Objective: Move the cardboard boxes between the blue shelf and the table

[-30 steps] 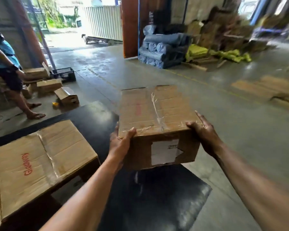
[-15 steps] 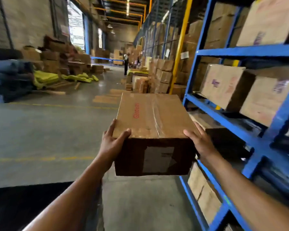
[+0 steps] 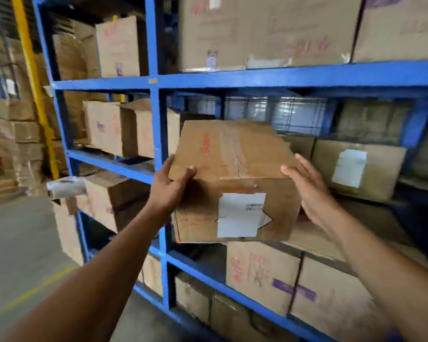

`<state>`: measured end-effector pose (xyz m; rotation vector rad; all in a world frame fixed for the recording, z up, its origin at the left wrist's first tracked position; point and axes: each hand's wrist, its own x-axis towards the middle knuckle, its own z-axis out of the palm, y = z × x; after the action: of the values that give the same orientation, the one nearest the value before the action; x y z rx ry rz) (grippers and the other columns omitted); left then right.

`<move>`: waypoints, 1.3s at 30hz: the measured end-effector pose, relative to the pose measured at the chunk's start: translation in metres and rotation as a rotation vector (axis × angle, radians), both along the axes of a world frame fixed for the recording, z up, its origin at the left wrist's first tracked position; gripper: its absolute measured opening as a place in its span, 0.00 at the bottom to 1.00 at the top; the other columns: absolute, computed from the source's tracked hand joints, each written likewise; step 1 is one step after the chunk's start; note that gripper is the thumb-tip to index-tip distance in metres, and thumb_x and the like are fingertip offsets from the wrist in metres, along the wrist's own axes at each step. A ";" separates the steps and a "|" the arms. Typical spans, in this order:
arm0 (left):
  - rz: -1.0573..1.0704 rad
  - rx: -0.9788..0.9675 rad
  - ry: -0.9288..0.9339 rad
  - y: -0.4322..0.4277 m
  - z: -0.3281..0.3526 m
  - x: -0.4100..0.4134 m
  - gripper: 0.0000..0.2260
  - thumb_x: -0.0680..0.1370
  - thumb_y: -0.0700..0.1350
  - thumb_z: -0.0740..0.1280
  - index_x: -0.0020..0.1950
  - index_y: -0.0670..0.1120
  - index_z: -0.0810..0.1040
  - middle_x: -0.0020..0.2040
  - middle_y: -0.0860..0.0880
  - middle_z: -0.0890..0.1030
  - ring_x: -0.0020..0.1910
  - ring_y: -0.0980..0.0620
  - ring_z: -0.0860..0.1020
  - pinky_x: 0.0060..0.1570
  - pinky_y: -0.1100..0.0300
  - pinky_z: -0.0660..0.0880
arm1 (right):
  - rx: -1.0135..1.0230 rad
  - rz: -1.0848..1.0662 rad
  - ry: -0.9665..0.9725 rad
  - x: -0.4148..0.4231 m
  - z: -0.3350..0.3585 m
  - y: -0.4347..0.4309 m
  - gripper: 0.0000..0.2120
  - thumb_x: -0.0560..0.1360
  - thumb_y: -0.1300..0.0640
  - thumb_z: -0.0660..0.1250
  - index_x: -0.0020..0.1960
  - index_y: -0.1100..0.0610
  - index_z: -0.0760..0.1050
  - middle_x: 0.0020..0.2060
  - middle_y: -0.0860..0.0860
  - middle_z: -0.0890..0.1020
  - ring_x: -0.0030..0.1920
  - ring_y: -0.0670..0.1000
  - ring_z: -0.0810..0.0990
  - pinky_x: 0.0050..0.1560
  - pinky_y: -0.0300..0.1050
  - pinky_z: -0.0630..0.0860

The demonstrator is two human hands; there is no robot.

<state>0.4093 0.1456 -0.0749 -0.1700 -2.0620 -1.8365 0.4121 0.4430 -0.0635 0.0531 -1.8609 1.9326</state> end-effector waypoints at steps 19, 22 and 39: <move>-0.213 -0.728 0.550 0.278 -0.042 -0.037 0.42 0.74 0.68 0.67 0.82 0.60 0.50 0.83 0.50 0.46 0.81 0.43 0.56 0.62 0.40 0.77 | 1.104 -1.052 0.042 0.101 -0.078 0.206 0.36 0.78 0.40 0.59 0.81 0.52 0.53 0.82 0.53 0.50 0.82 0.57 0.43 0.78 0.59 0.39; -0.226 -0.834 0.536 0.288 -0.044 -0.063 0.43 0.74 0.67 0.69 0.81 0.62 0.48 0.83 0.52 0.41 0.81 0.43 0.56 0.59 0.41 0.79 | 1.160 -1.046 -0.093 0.075 -0.077 0.227 0.37 0.79 0.37 0.56 0.82 0.50 0.49 0.82 0.52 0.46 0.81 0.57 0.38 0.78 0.65 0.40; -0.316 -0.982 0.397 0.299 -0.017 -0.107 0.45 0.77 0.66 0.65 0.80 0.63 0.33 0.82 0.48 0.30 0.81 0.37 0.38 0.78 0.37 0.46 | 1.346 -0.965 -0.392 0.024 -0.015 0.230 0.38 0.79 0.38 0.60 0.82 0.47 0.47 0.82 0.53 0.44 0.81 0.57 0.36 0.72 0.73 0.33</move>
<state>0.3020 0.4448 -0.0922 -1.0539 -2.5084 -0.6540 0.4362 0.6725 -0.0786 -0.6877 -2.3916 -0.0855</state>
